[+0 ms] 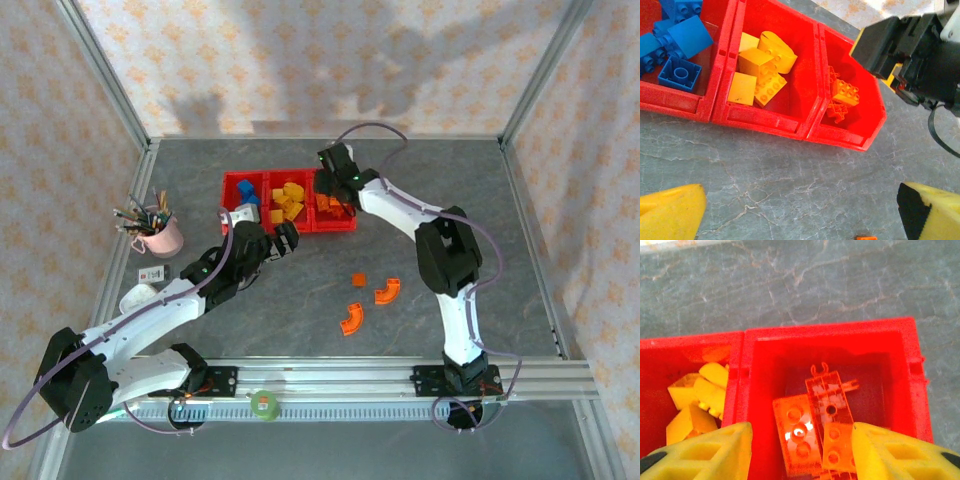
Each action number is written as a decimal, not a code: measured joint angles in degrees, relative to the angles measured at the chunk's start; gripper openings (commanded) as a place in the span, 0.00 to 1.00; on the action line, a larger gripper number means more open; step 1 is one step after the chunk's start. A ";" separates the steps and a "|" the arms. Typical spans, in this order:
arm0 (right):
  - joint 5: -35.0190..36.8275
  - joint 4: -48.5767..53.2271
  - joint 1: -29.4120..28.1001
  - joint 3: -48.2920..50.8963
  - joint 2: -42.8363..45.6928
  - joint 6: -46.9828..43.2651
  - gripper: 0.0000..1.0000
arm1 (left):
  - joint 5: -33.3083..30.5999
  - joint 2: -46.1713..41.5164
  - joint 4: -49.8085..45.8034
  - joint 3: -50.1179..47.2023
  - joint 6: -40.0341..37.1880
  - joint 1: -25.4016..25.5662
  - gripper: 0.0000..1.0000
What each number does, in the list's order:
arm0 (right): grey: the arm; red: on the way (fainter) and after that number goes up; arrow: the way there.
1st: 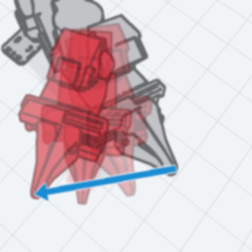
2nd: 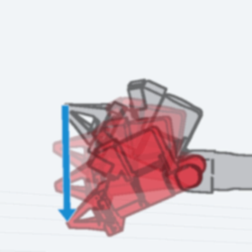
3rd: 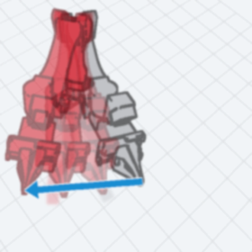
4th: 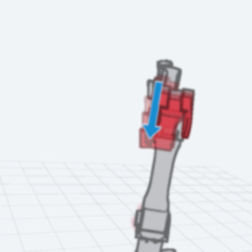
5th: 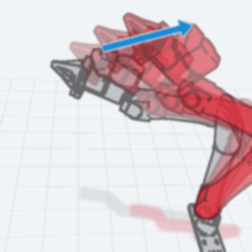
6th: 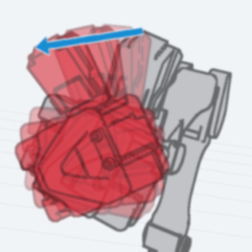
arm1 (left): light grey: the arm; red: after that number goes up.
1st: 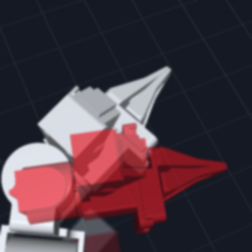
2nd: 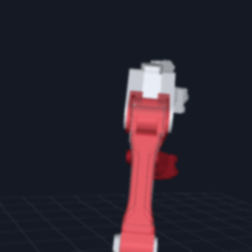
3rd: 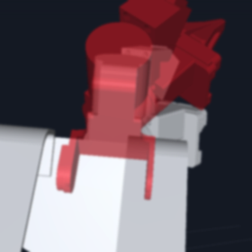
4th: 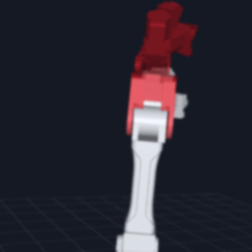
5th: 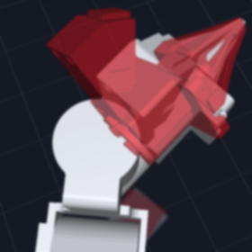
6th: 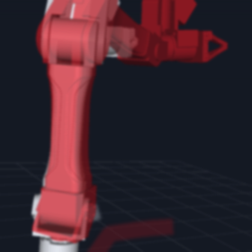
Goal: Sort the legos into containers by color
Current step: Place the lego in the container, then pick up the lego from the bottom-center of the table.
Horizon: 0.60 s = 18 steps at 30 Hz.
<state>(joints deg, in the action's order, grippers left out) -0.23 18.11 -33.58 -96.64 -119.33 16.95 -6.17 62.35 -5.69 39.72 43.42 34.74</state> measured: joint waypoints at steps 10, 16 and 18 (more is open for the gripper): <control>-0.92 -1.60 0.00 21.20 18.14 1.90 0.65 | 1.66 -2.34 -0.11 0.09 -0.92 0.00 0.99; 1.03 -1.44 0.00 30.62 28.79 4.35 0.72 | 2.40 -3.48 -0.15 -0.07 -1.33 1.88 0.99; 2.08 -0.98 0.00 33.59 31.74 5.55 0.75 | 2.36 -3.48 -0.09 -0.46 -1.31 3.56 0.99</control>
<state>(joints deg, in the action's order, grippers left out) 1.85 17.12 -33.58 -63.05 -87.59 22.50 -3.81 58.87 -5.78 39.27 42.11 38.30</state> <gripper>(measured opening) 0.725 0.992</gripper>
